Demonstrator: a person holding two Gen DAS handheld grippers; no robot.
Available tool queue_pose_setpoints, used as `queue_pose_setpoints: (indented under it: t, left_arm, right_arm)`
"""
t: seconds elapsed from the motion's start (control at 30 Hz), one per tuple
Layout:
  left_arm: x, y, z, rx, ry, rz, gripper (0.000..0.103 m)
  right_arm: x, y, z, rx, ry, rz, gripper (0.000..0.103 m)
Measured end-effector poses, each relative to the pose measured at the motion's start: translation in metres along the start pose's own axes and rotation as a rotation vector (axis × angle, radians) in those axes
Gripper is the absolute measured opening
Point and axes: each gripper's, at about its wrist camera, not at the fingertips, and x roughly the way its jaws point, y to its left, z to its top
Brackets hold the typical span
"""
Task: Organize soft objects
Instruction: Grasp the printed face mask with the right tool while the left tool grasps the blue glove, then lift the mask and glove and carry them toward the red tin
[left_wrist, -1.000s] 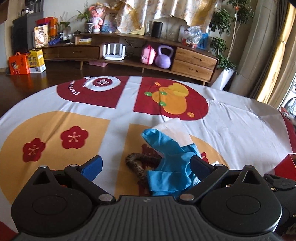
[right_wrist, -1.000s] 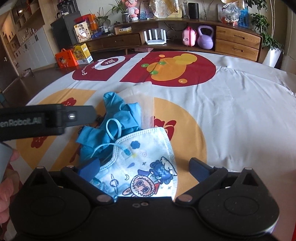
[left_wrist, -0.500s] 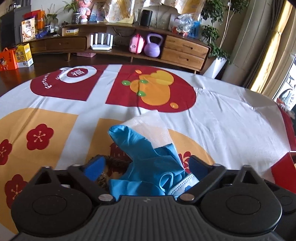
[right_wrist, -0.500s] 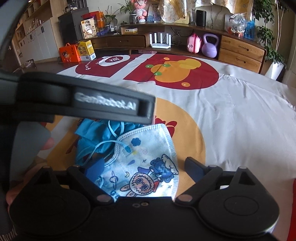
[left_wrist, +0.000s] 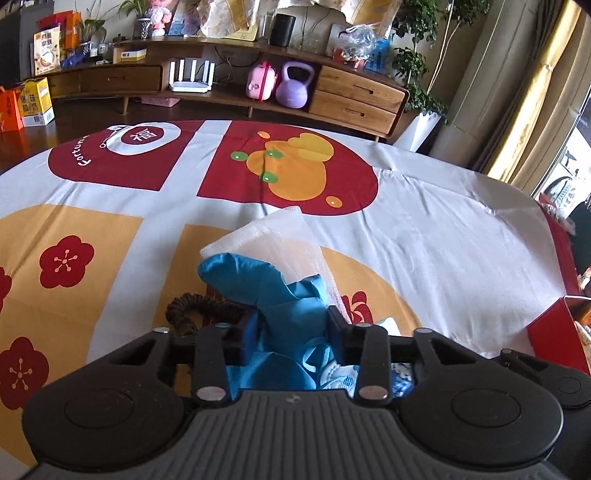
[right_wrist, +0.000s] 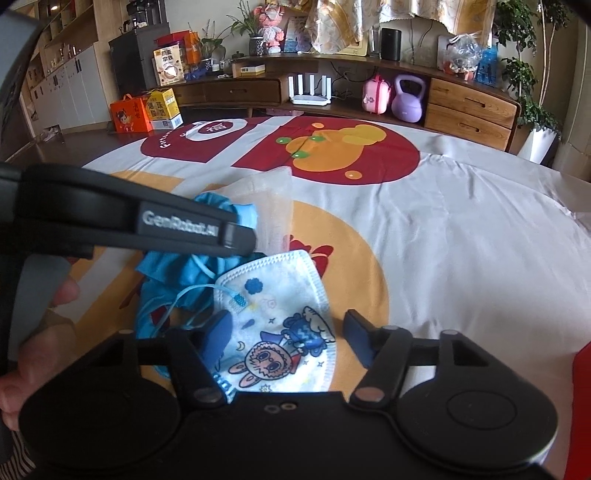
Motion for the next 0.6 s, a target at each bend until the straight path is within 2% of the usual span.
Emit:
queue_pose_setpoints:
  t: [0.03, 0.23, 0.3, 0.4, 0.53, 0.57, 0.6]
  left_arm:
    - [-0.001, 0.0, 0.0, 0.003, -0.003, 0.004, 0.033]
    - [-0.009, 0.001, -0.002, 0.004, -0.017, 0.009, 0.021]
    - [-0.013, 0.001, -0.002, 0.011, -0.021, 0.01, 0.019]
    - [-0.019, 0.004, -0.002, 0.009, -0.026, 0.008, 0.017]
    - [-0.029, 0.011, -0.003, -0.004, -0.031, -0.004, 0.016]
    - [-0.032, 0.013, -0.004, -0.006, -0.034, -0.007, 0.016]
    - [-0.034, 0.015, -0.004, -0.005, -0.036, -0.01, 0.016]
  right_arm:
    - [0.0, -0.001, 0.0, 0.0, -0.001, -0.006, 0.056]
    - [-0.003, -0.008, 0.002, 0.012, -0.002, -0.032, 0.02]
    - [-0.004, -0.012, 0.002, 0.02, 0.0, -0.035, 0.004]
    - [-0.009, -0.019, 0.001, 0.055, -0.001, -0.003, 0.0]
    - [-0.018, -0.024, -0.003, 0.056, -0.009, 0.035, 0.0]
    - [-0.02, -0.025, -0.004, 0.052, -0.011, 0.045, 0.003]
    - [-0.022, -0.026, -0.004, 0.05, -0.011, 0.057, 0.011]
